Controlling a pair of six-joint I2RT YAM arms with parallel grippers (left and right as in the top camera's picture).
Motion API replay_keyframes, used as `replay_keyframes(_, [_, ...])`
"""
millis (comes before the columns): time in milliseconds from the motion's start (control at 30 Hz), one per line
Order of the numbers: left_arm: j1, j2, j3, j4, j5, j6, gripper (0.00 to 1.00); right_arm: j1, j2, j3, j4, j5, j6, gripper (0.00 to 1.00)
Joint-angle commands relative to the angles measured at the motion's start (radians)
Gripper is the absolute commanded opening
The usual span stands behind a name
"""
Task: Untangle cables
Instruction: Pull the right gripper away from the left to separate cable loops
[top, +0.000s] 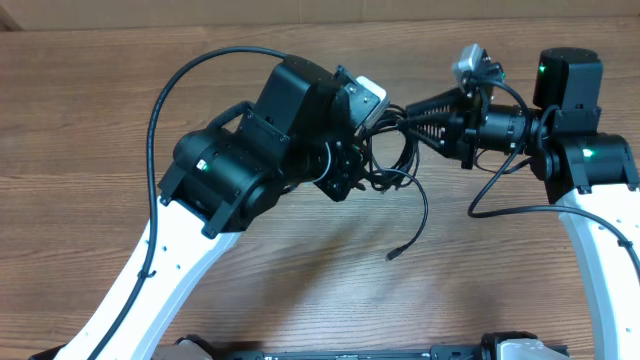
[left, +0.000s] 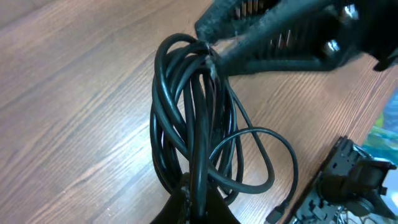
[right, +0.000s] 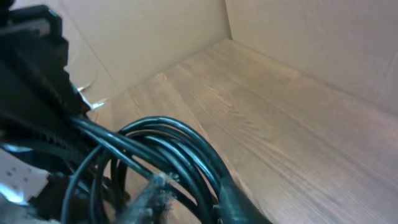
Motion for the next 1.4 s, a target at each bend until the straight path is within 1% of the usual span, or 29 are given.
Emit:
replay_keyframes(0, [-0.002, -0.029, 0.039, 0.003, 0.031, -0.022, 0.04, 0.004, -0.014, 0.026, 0.002, -0.005, -0.002, 0.49])
replay_keyframes(33, [-0.002, -0.029, 0.046, -0.002, 0.034, -0.022, 0.04, 0.004, -0.014, 0.026, 0.002, -0.001, 0.0, 0.72])
replay_keyframes(67, [-0.002, -0.029, 0.056, -0.009, 0.037, -0.022, 0.04, 0.004, -0.014, 0.026, 0.002, 0.014, 0.0, 0.76])
replay_keyframes(133, [-0.003, -0.029, 0.084, -0.029, 0.036, -0.021, 0.04, 0.004, -0.014, 0.026, 0.002, 0.067, 0.001, 0.79])
replay_keyframes(333, [-0.011, -0.029, 0.192, -0.079, 0.041, -0.018, 0.04, 0.004, -0.014, 0.026, 0.019, 0.105, -0.001, 0.78])
replay_keyframes(367, [-0.015, -0.029, 0.203, -0.084, 0.04, -0.018, 0.04, 0.004, -0.014, 0.026, 0.023, 0.104, -0.001, 0.76])
replay_keyframes(400, [-0.018, -0.029, 0.216, -0.09, 0.039, -0.018, 0.04, 0.004, -0.014, 0.026, 0.026, 0.101, -0.001, 0.69])
replay_keyframes(467, [-0.019, -0.029, 0.219, -0.097, 0.041, -0.018, 0.04, 0.004, -0.014, 0.026, 0.033, 0.075, -0.001, 0.6])
replay_keyframes(500, [-0.019, -0.027, 0.219, -0.106, 0.04, -0.019, 0.04, 0.004, -0.014, 0.026, 0.035, 0.061, -0.001, 0.5])
replay_keyframes(567, [-0.022, -0.021, 0.219, -0.117, 0.041, -0.023, 0.04, 0.004, -0.014, 0.026, 0.041, 0.047, 0.0, 0.04])
replay_keyframes(733, [-0.022, -0.019, 0.219, -0.121, 0.028, -0.023, 0.04, 0.004, -0.014, 0.026, 0.041, 0.059, 0.005, 0.04])
replay_keyframes(1000, [-0.022, -0.039, 0.219, -0.153, -0.031, -0.022, 0.04, -0.04, -0.013, 0.026, 0.041, 0.358, 0.033, 0.04])
replay_keyframes(1067, [-0.021, -0.052, 0.22, -0.155, -0.031, -0.022, 0.04, -0.061, -0.01, 0.026, 0.044, 0.397, 0.034, 0.04])
replay_keyframes(1233, [-0.021, -0.098, 0.22, -0.159, -0.071, -0.023, 0.04, -0.122, 0.014, 0.026, 0.044, 0.422, 0.038, 0.04])
replay_keyframes(1367, [-0.021, -0.143, 0.22, -0.176, -0.117, -0.034, 0.04, -0.183, 0.044, 0.026, 0.057, 0.423, 0.095, 0.04])
